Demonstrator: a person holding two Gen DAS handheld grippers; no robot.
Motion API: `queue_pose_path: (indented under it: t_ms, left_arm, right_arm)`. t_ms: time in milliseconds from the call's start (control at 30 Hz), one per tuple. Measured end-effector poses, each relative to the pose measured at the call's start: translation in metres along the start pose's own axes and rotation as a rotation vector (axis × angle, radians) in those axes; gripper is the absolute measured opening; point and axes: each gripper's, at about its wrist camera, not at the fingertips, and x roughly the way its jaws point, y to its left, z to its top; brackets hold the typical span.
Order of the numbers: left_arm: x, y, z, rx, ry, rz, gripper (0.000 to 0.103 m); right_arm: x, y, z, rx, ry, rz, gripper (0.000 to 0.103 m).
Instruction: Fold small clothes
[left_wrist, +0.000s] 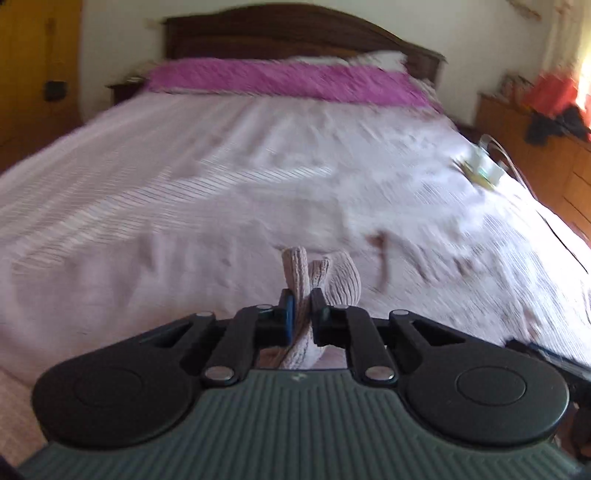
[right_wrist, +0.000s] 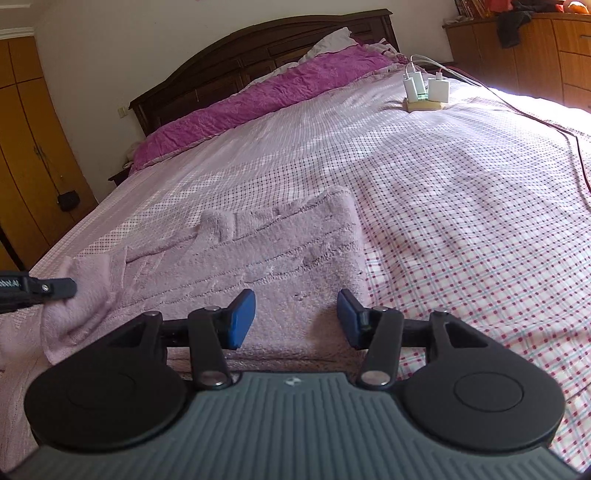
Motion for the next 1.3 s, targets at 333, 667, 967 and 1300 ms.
queue_pose_path:
  t_ms: [333, 667, 967, 1300]
  left_arm:
    - [0.001, 0.093, -0.021, -0.120, 0.093, 0.165, 0.016]
    - [-0.021, 0.113, -0.030, -0.173, 0.093, 0.137, 0.042]
    - [-0.004, 0.094, -0.028, -0.128, 0.064, 0.029, 0.042]
    - [0.009, 0.093, -0.036, -0.073, 0.111, 0.066, 0.042]
  right_arm:
    - [0.002, 0.002, 0.001, -0.011, 0.005, -0.010, 0.057]
    - [-0.003, 0.009, 0.006, -0.036, 0.010, -0.029, 0.057]
    - [-0.013, 0.015, 0.009, -0.045, 0.002, -0.006, 0.057]
    - [0.002, 0.011, 0.000, -0.023, 0.047, -0.025, 0.057]
